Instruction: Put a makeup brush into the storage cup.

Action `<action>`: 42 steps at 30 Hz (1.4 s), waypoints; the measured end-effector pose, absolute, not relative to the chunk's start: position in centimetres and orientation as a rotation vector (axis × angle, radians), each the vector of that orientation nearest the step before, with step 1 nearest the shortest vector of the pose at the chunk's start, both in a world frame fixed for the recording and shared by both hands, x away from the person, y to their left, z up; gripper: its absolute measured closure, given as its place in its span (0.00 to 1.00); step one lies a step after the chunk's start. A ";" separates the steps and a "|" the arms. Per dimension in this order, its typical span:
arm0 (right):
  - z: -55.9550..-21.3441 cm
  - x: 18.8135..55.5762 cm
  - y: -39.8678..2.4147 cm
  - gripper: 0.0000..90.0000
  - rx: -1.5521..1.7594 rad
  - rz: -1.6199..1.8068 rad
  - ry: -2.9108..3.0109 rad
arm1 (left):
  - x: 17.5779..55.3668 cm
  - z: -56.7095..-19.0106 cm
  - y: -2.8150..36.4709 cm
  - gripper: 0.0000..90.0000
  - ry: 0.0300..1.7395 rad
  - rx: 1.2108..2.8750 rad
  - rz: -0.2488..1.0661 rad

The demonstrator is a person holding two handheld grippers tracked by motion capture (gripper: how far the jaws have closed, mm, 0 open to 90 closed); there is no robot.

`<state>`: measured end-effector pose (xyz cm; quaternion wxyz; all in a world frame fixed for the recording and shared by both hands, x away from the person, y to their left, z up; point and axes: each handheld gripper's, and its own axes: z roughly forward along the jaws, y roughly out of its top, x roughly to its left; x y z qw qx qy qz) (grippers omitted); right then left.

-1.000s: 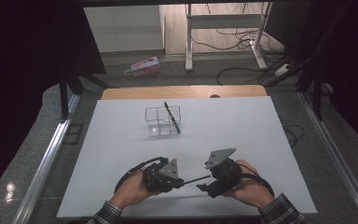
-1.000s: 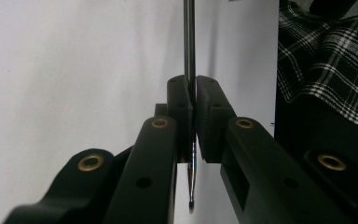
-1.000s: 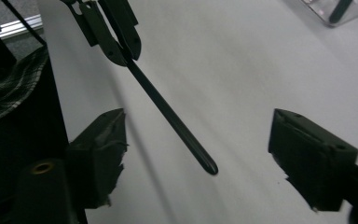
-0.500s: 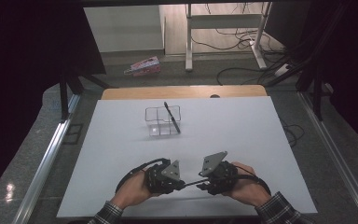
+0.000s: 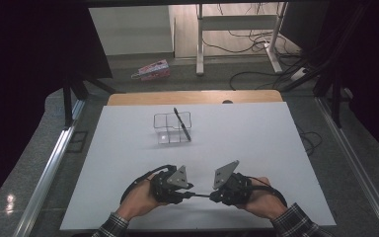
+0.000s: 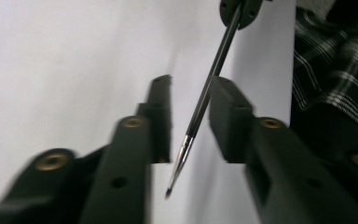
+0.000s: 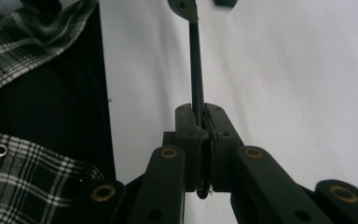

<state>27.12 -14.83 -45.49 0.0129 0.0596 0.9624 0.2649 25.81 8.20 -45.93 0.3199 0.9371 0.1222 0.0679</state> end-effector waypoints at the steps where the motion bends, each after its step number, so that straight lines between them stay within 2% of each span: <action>1: -45.6 27.2 -14.9 0.95 0.195 0.832 3.000 | 25.8 -45.8 8.4 0.64 0.340 2.450 0.196; 5: -45.5 27.4 -15.3 0.95 0.264 0.838 2.967 | 26.1 -45.5 9.1 0.42 0.434 2.413 0.224; 8: -45.4 27.5 -15.7 0.94 0.321 0.864 2.930 | 26.4 -45.4 9.8 0.30 0.507 2.379 0.239; 15: -45.2 27.6 -16.6 0.94 0.422 0.898 2.872 | 26.6 -45.2 11.1 0.08 0.666 2.275 0.257; 18: -45.1 27.6 -16.9 0.94 0.448 0.905 2.839 | 26.7 -45.2 11.8 0.02 0.707 2.255 0.256; 31: -45.1 27.6 -17.7 0.94 0.517 0.927 2.755 | 26.7 -45.8 12.9 0.00 0.793 2.191 0.308; 42: -45.0 27.6 -18.5 0.94 0.589 0.941 2.672 | 26.8 -46.8 13.5 0.01 0.837 2.174 0.238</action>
